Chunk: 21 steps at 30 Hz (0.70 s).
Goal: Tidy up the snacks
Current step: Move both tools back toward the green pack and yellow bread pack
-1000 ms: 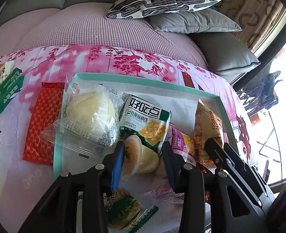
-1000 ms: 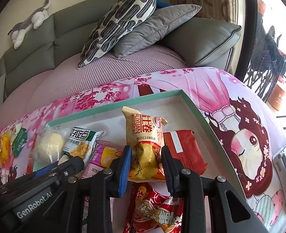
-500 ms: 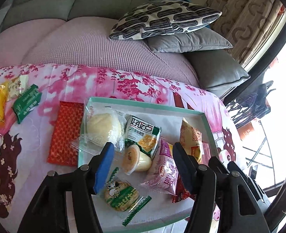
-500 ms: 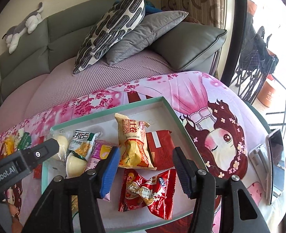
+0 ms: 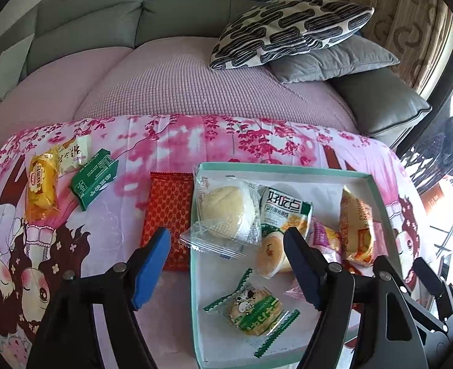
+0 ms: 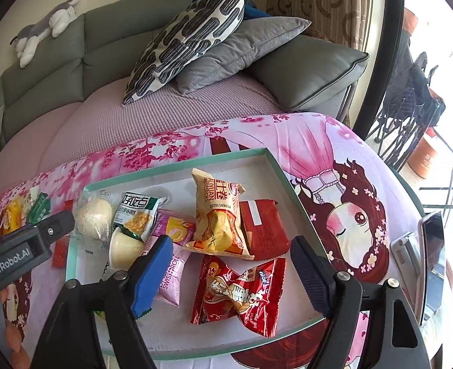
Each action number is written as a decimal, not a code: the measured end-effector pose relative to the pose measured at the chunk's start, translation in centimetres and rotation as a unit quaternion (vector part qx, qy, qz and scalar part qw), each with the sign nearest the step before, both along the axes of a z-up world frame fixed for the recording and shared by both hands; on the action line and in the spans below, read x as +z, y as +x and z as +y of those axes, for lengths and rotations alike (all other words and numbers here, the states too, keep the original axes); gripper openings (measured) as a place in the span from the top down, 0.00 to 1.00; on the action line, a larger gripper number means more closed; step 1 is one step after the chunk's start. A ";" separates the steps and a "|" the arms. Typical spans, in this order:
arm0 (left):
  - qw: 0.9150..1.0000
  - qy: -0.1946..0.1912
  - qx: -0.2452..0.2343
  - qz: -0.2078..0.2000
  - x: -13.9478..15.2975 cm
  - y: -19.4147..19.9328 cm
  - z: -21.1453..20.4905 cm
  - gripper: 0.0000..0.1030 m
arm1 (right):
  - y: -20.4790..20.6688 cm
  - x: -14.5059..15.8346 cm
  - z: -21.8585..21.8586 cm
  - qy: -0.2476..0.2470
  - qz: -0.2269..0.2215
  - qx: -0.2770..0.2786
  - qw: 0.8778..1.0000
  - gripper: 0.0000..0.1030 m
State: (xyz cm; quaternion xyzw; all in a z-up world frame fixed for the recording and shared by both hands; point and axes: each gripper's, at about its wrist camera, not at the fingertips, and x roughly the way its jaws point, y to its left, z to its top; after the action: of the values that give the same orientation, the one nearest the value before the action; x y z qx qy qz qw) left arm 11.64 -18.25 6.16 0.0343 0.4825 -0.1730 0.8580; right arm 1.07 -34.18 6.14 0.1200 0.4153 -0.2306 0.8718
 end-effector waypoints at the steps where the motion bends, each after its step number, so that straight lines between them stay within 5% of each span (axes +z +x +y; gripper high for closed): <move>1: 1.000 0.012 0.001 0.000 -0.4 0.1 -0.1 0.25 | 0.1 -0.3 0.0 0.001 0.004 0.002 1.000 0.18; 13: 0.997 0.071 0.018 0.009 -2.5 1.0 0.1 0.25 | 0.7 -1.8 -0.2 0.010 0.028 -0.001 1.000 0.02; 21: 0.996 0.082 0.018 0.013 -3.3 1.3 0.2 0.24 | 1.0 -2.2 -0.1 0.011 0.031 0.004 0.999 0.01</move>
State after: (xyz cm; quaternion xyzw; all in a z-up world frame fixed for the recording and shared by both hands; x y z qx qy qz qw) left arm 12.90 -18.02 2.81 0.0936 0.5071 -0.1172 0.8487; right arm 2.03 -34.28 3.93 0.1203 0.4454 -0.2264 0.8578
